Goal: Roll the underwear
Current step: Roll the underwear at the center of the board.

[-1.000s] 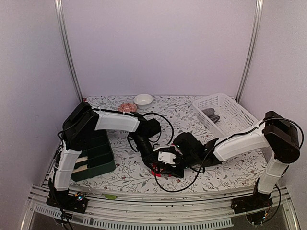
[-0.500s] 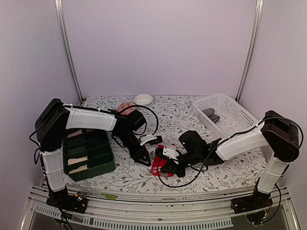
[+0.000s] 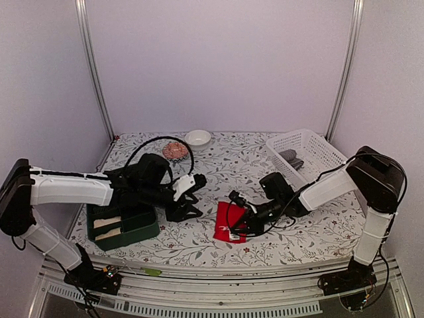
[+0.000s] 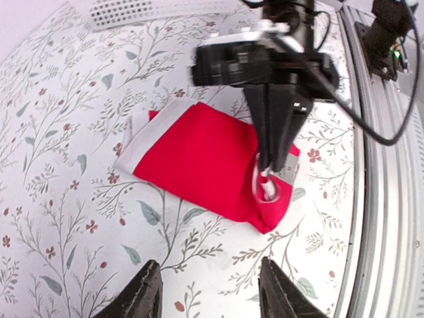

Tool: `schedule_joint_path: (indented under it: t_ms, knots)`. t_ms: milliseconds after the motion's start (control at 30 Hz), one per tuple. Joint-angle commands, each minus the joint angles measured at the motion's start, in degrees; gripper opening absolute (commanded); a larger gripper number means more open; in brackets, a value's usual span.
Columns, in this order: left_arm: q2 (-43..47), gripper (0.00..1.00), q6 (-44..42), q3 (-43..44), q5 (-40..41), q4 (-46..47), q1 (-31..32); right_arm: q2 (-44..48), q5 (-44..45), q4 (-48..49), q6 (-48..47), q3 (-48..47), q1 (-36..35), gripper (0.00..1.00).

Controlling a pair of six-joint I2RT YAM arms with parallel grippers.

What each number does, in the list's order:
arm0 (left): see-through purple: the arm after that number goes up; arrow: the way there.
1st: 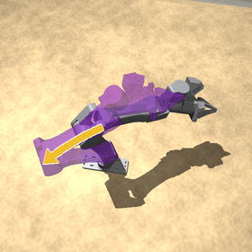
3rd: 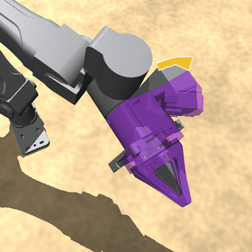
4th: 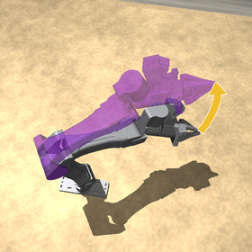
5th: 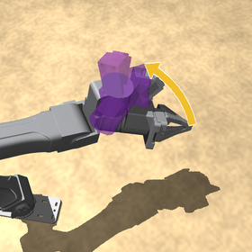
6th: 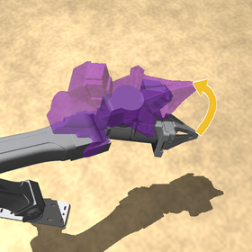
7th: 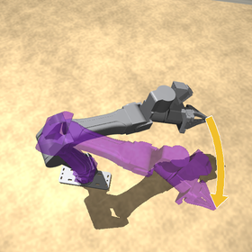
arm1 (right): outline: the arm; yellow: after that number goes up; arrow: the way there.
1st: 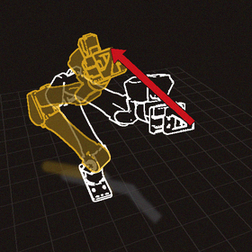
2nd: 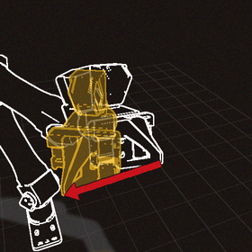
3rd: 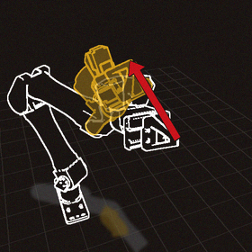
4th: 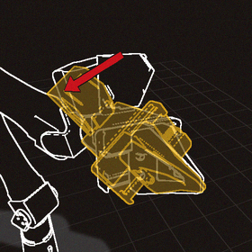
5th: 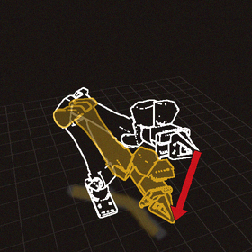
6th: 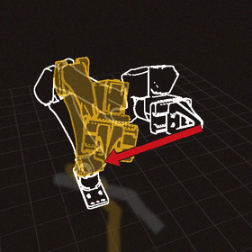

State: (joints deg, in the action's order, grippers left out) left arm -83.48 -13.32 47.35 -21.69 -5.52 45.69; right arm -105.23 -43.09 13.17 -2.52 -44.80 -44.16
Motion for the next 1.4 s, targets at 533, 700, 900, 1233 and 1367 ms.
schedule_joint_path:
  t_ms: [533,700,900,1233,1367]
  knots:
    - [-19.2,0.45,-18.0,2.5,18.4,16.1,19.9,-12.8,-6.8,-9.1,5.3,-8.4,2.8,0.0]
    - [-23.7,0.45,-21.2,5.1,19.4,15.2,20.2,-13.3,-7.1,-9.5,5.3,-8.4,2.8,0.0]
    - [-27.6,0.18,-23.6,7.4,20.1,7.9,20.7,-12.7,-6.3,-9.6,5.3,-8.7,2.9,0.0]
    - [-28.6,0.0,-17.2,14.4,10.7,-11.1,18.8,5.8,5.8,8.0,14.6,3.4,8.1,0.38]
    - [-31.9,0.0,-16.8,19.9,3.5,-18.9,14.8,16.3,10.6,12.5,16.8,9.8,8.1,0.58]
